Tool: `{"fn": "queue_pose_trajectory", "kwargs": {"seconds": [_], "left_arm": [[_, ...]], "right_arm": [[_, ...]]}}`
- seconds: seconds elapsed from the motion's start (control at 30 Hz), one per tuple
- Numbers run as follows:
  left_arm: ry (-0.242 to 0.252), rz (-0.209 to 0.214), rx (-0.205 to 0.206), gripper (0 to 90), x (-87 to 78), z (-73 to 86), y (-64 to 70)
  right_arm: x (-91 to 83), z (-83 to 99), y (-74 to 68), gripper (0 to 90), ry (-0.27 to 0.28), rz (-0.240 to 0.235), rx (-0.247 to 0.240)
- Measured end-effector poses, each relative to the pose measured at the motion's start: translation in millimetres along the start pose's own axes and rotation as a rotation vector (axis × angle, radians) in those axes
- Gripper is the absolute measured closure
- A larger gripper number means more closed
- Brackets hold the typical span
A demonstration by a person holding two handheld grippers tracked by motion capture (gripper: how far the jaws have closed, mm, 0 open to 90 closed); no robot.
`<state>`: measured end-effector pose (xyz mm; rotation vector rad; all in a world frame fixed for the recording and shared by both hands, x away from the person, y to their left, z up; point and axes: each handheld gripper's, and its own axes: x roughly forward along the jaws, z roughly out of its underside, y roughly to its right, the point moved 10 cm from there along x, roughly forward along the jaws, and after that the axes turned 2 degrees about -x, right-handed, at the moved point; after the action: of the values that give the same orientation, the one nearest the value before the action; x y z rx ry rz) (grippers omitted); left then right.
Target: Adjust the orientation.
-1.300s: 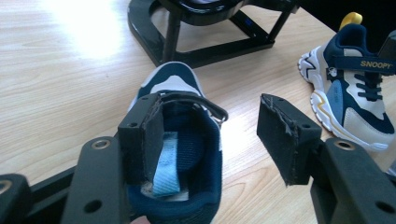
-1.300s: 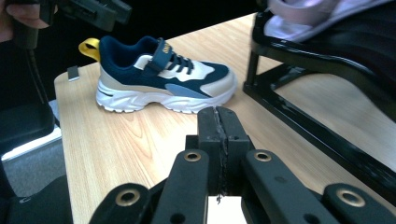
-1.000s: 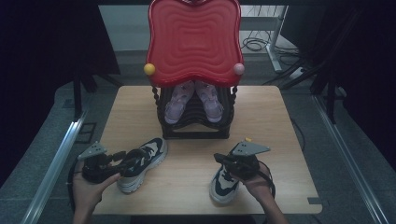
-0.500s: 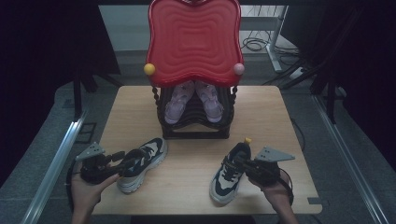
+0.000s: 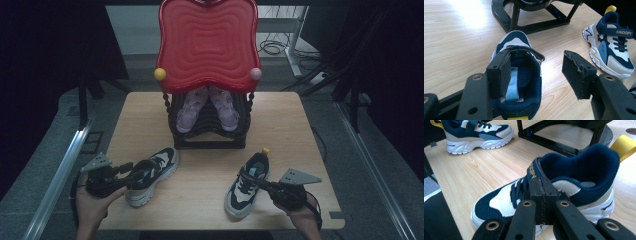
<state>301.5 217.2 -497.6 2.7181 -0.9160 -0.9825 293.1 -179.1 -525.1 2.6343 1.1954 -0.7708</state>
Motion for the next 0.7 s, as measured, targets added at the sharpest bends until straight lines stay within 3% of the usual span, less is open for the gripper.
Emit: {"fn": "queue_pose_trajectory", "kwargs": {"seconds": [0.47,0.7], "left_arm": [[-0.005,0.0,0.0,40.1,0.4,1.1,0.0],[-0.01,0.001,0.0,40.1,2.1,1.8,0.3]], "right_arm": [[-1.4,26.5,-10.5,90.0,-0.058,-0.034,-0.003],[6.3,48.5,-25.3,90.0,-0.128,-0.098,-0.011]]}}
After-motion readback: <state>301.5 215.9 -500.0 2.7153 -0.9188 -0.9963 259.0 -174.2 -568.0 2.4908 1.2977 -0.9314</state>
